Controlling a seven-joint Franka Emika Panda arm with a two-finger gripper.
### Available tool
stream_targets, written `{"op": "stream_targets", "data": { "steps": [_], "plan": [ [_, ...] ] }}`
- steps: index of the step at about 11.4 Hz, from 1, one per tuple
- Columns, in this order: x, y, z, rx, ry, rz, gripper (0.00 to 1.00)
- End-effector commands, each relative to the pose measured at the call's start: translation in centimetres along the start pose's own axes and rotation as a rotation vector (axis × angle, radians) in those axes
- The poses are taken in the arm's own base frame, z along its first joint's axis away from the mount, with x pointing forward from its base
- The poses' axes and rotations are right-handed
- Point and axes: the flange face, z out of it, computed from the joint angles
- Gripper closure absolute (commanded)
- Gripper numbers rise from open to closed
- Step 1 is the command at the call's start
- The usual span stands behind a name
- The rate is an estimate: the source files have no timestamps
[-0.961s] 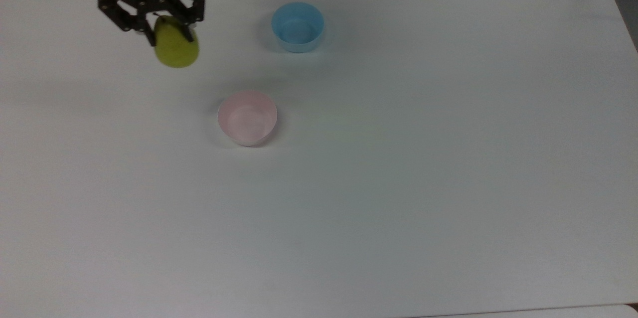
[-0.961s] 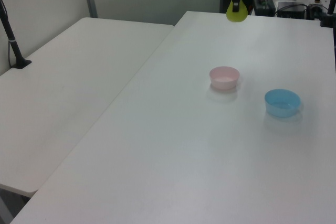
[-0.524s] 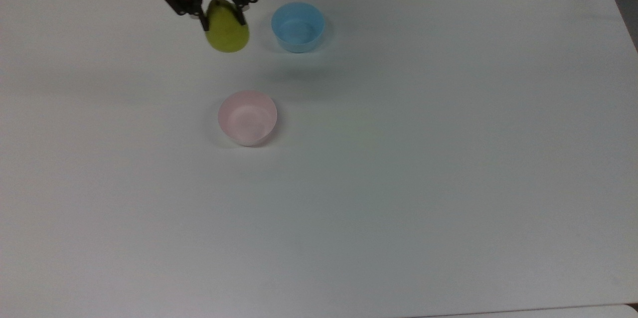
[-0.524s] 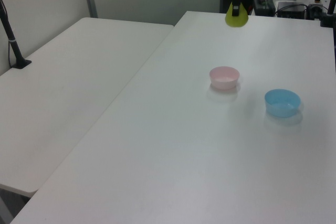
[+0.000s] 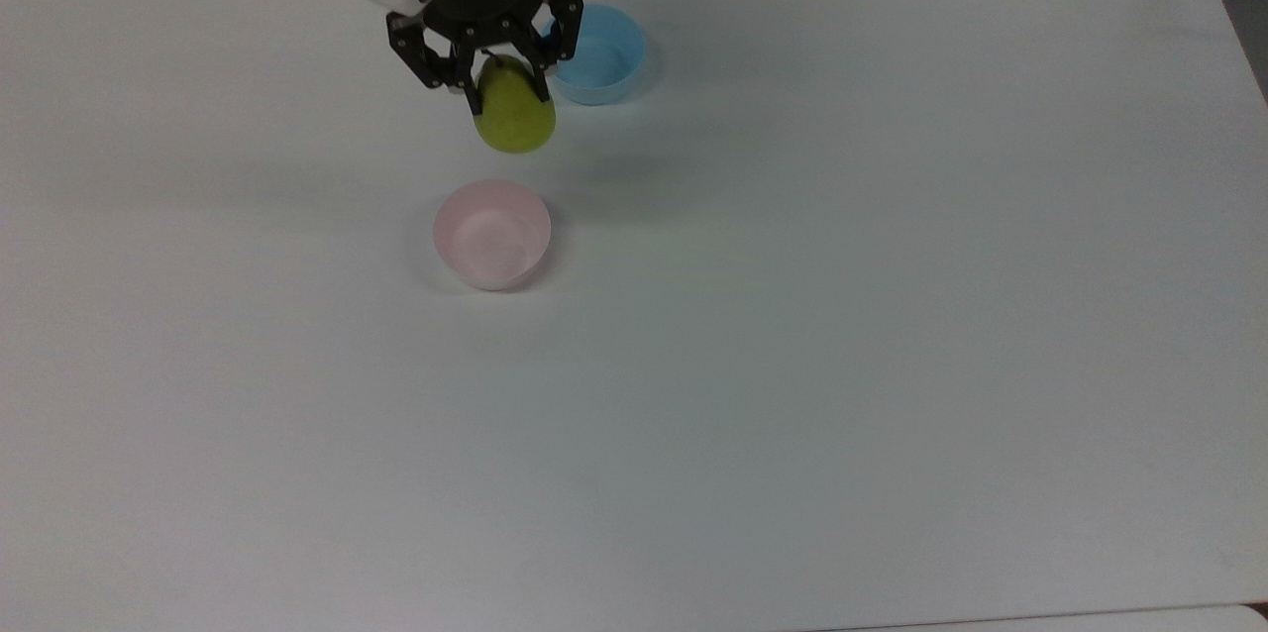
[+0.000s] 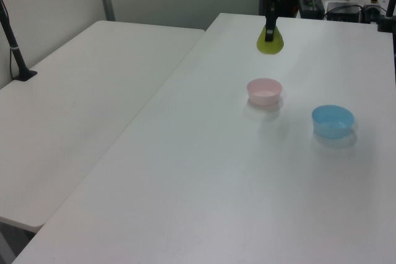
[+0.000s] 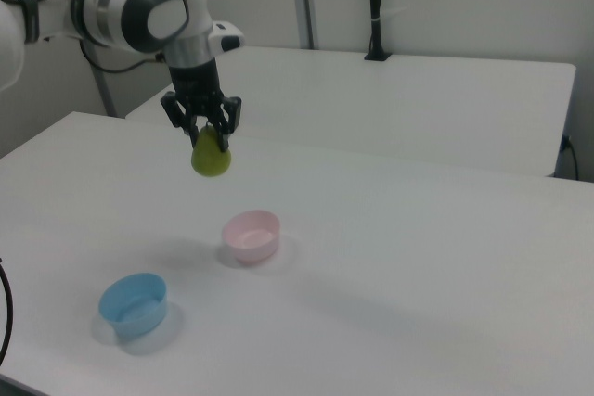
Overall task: Place the pear in the bowl
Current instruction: 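Carry the pear over the pink bowl and lower it inside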
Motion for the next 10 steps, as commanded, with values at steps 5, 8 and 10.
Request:
{"op": "stream_targets", "data": {
  "steps": [5,8,10],
  "plan": [
    [1.1,1.5,8.6,-0.027,0.041,0.044,1.00],
    [1.8,2.4,12.5,-0.050,0.034,0.047,1.00],
    [1.6,3.2,14.6,-0.062,0.013,0.050,1.00]
  ]
}}
